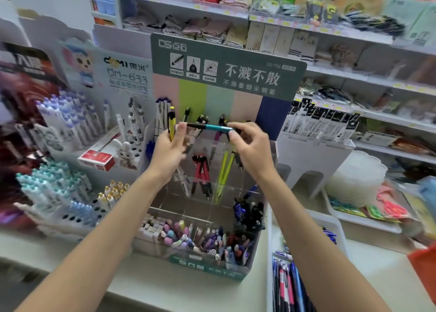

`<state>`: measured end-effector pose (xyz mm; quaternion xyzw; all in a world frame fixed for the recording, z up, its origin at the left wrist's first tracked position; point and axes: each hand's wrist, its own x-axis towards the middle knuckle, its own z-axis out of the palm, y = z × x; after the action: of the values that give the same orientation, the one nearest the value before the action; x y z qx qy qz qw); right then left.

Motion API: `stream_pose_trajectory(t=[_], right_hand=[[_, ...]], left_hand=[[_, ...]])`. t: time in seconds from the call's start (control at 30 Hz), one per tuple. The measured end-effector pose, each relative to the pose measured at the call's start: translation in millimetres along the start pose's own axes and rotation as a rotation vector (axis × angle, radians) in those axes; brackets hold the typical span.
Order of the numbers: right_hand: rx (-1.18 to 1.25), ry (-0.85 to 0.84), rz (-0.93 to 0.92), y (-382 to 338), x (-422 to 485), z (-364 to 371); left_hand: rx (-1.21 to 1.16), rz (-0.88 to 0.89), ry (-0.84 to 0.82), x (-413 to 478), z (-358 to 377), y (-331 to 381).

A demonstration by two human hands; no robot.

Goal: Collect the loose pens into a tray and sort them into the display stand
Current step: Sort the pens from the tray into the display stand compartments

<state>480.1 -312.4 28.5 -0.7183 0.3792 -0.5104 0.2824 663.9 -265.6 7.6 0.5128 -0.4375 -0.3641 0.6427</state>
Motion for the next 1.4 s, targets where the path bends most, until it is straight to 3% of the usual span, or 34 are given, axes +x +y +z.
stream_pose_trajectory(t=[0.07, 0.23, 0.57, 0.83, 1.1, 1.4], right_hand=[[0.046, 0.057, 0.023, -7.7, 8.6, -2.6], [0.022, 0.228, -0.036, -29.1, 22.7, 6.8], [-0.101, 0.365, -0.101, -46.0, 20.4, 10.4], [-0.232, 0.381, -0.043, -31.2, -21.2, -21.7], [-0.273, 0.379, -0.006, -22.7, -39.3, -24.4], [-0.189, 0.116, -0.100, -25.3, -63.7, 94.6]], left_hand=[[0.084, -0.072, -0.051, 4.2, -16.0, -10.0], [-0.047, -0.145, -0.101, 4.2, -38.2, -12.5], [0.038, 0.030, -0.076, 20.0, -81.2, -2.0], [0.050, -0.051, -0.144, 5.9, -56.3, -19.4], [0.104, -0.012, -0.078, -2.1, -49.6, -20.1], [0.152, 0.039, 0.044, -22.1, -110.3, -17.2]])
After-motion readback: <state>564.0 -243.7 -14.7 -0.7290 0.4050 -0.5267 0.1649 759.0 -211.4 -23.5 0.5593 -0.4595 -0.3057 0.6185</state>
